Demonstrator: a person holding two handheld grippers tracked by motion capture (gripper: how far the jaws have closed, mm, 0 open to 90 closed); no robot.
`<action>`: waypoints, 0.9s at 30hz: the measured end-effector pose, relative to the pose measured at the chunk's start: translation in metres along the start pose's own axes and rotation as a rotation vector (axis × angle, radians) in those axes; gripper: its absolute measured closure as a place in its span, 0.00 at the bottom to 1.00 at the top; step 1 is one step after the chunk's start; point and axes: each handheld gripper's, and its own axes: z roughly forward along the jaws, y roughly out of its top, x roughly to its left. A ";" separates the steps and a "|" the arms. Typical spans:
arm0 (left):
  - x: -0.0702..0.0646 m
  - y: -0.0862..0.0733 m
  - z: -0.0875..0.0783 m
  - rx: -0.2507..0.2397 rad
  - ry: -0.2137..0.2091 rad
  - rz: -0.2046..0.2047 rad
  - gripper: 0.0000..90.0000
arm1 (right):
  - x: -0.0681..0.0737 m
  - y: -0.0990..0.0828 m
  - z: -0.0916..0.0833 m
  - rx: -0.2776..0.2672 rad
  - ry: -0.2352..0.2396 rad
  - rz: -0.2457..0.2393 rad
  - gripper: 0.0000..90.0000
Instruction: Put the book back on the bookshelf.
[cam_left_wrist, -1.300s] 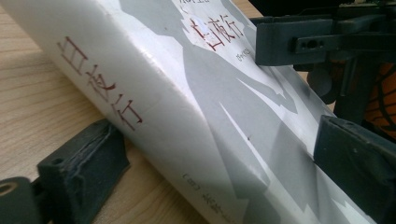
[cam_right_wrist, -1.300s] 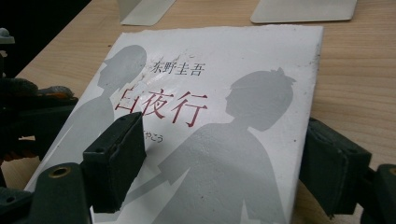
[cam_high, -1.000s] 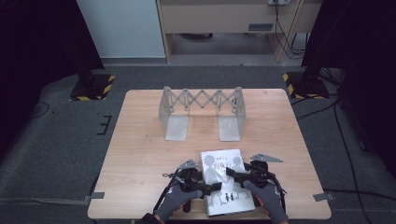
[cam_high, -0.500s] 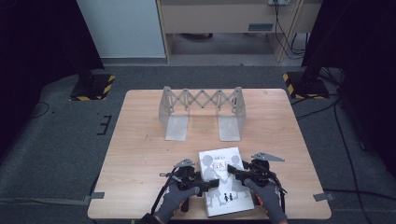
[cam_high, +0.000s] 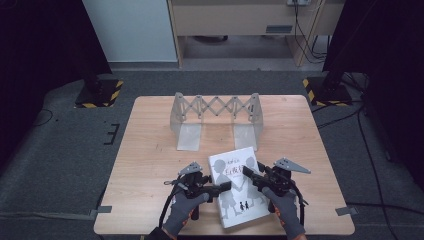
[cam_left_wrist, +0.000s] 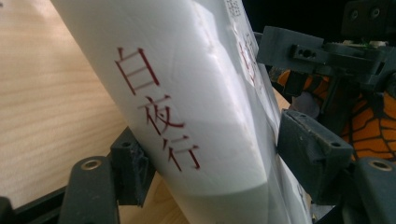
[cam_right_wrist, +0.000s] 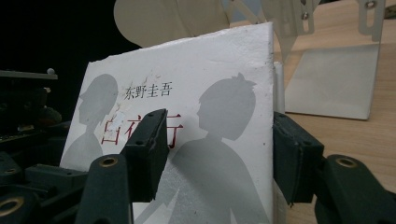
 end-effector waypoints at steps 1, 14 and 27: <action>-0.001 0.002 0.000 -0.001 0.000 0.006 0.35 | 0.001 0.001 -0.001 -0.011 0.002 0.001 0.48; -0.008 0.018 -0.002 -0.049 -0.070 0.020 0.49 | 0.002 0.009 -0.010 -0.074 0.063 -0.012 0.53; -0.020 0.042 -0.021 -0.085 -0.011 0.120 0.57 | -0.045 0.002 -0.024 0.009 -0.274 -0.064 0.36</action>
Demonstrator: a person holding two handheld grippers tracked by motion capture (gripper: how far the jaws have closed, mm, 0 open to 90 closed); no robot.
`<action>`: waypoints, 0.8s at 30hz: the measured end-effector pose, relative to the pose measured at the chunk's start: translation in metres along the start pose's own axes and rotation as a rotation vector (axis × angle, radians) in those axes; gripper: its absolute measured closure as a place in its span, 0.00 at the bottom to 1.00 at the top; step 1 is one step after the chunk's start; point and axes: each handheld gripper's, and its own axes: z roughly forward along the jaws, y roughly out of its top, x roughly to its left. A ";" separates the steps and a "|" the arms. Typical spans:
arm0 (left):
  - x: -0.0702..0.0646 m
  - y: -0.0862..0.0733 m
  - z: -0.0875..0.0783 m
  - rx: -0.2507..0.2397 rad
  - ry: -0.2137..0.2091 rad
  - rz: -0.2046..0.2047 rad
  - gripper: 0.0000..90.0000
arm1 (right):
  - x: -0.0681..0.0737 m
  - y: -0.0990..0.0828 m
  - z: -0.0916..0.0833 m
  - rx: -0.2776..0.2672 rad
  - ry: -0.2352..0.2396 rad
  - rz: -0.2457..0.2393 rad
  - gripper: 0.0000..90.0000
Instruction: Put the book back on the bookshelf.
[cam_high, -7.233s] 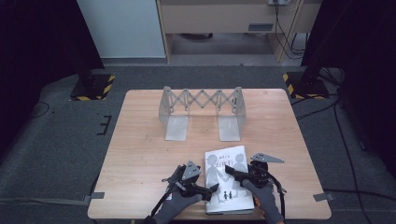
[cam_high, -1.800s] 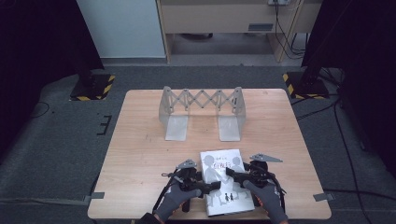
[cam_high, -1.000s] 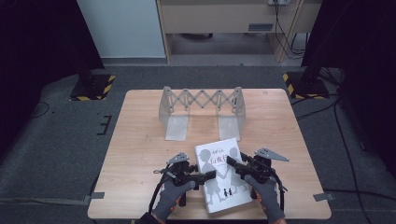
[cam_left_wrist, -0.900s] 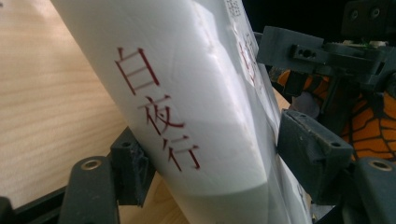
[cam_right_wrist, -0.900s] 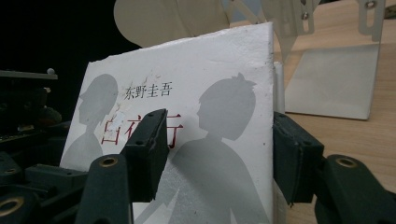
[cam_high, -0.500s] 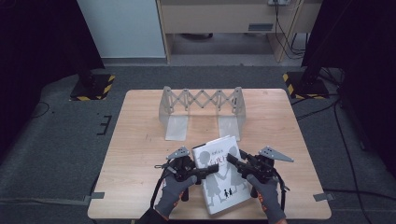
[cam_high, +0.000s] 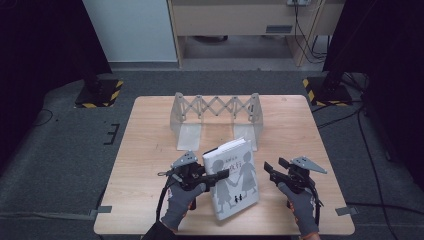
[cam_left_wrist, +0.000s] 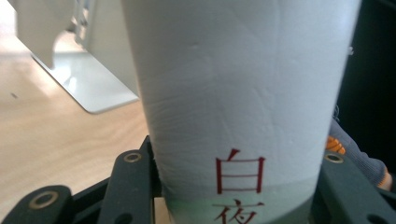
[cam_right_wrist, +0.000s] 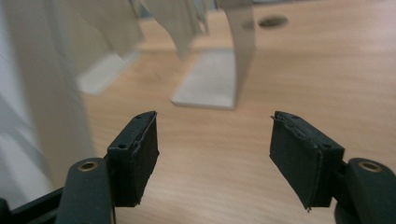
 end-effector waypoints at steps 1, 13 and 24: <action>-0.001 0.003 0.000 -0.002 0.011 0.017 0.57 | -0.002 -0.002 0.002 0.027 -0.024 -0.015 0.34; -0.003 -0.002 -0.009 -0.017 0.031 0.108 0.56 | -0.013 -0.017 0.017 0.187 -0.146 -0.124 0.22; -0.007 -0.014 -0.013 -0.057 0.039 0.132 0.55 | -0.028 -0.025 0.021 0.305 -0.193 -0.147 0.12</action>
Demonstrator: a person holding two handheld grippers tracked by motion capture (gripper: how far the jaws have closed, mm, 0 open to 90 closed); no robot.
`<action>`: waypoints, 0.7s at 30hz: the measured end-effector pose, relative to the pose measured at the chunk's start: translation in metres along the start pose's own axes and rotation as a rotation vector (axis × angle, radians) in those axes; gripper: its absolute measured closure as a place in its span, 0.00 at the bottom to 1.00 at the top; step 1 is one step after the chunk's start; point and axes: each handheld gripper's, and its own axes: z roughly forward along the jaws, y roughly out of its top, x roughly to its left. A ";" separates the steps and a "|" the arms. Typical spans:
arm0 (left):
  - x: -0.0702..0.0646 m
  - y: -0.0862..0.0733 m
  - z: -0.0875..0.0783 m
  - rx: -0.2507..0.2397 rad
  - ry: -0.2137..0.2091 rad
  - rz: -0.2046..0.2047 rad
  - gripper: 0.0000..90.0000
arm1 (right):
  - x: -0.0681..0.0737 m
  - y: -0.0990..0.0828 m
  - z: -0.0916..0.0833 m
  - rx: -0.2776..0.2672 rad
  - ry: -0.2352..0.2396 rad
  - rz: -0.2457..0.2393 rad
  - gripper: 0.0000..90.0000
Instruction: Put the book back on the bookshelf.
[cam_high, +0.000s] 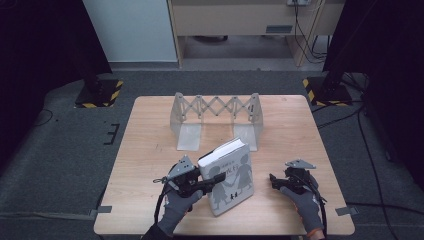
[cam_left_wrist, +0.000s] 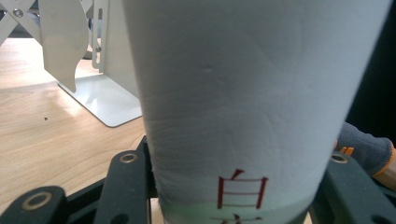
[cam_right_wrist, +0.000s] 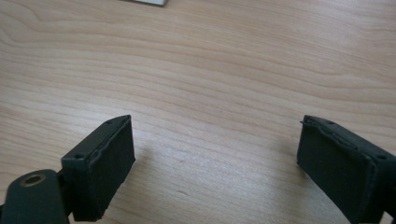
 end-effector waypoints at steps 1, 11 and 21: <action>-0.001 0.000 0.000 0.001 -0.001 0.001 0.54 | 0.000 -0.001 0.001 0.008 -0.005 0.001 0.12; -0.010 0.001 0.001 0.030 -0.010 0.030 0.54 | -0.002 -0.002 0.004 0.003 -0.010 -0.014 0.09; -0.018 -0.001 0.004 0.054 -0.026 0.065 0.53 | -0.002 -0.002 0.005 0.012 -0.016 -0.008 0.03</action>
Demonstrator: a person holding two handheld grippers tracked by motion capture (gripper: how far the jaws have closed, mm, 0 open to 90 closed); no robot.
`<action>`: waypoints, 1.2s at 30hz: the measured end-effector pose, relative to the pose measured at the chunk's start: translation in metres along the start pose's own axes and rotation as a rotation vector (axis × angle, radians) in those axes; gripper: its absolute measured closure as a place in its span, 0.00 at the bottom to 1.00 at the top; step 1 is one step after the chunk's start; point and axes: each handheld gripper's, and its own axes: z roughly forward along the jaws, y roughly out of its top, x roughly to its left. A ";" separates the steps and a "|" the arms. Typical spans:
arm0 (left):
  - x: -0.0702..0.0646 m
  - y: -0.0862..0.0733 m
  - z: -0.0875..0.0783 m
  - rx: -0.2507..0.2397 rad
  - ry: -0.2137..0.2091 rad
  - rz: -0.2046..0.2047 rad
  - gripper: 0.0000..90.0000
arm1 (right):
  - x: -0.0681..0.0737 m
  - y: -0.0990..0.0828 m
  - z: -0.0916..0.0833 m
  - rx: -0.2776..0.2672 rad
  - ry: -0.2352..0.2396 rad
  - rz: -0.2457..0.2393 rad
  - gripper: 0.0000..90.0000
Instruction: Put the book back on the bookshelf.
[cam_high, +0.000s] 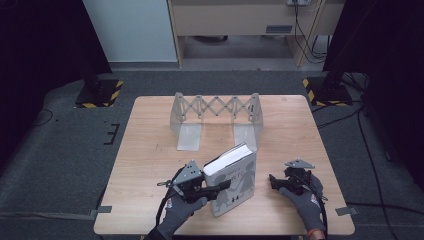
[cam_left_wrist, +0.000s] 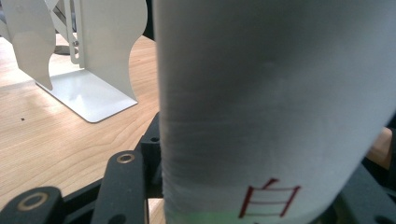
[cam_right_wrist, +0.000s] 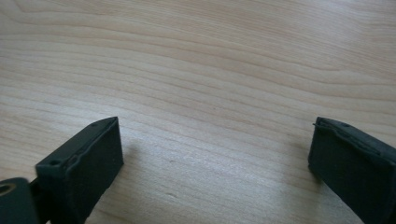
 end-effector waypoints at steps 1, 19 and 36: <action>0.000 0.000 0.000 -0.002 0.003 0.005 0.53 | 0.000 0.000 0.000 0.003 -0.006 0.005 0.03; -0.008 -0.001 0.002 -0.036 0.032 0.018 0.53 | 0.000 0.000 0.000 -0.005 0.007 -0.007 0.05; -0.018 0.033 0.003 -0.076 0.040 0.062 0.48 | 0.002 0.001 0.001 0.001 0.002 -0.003 0.04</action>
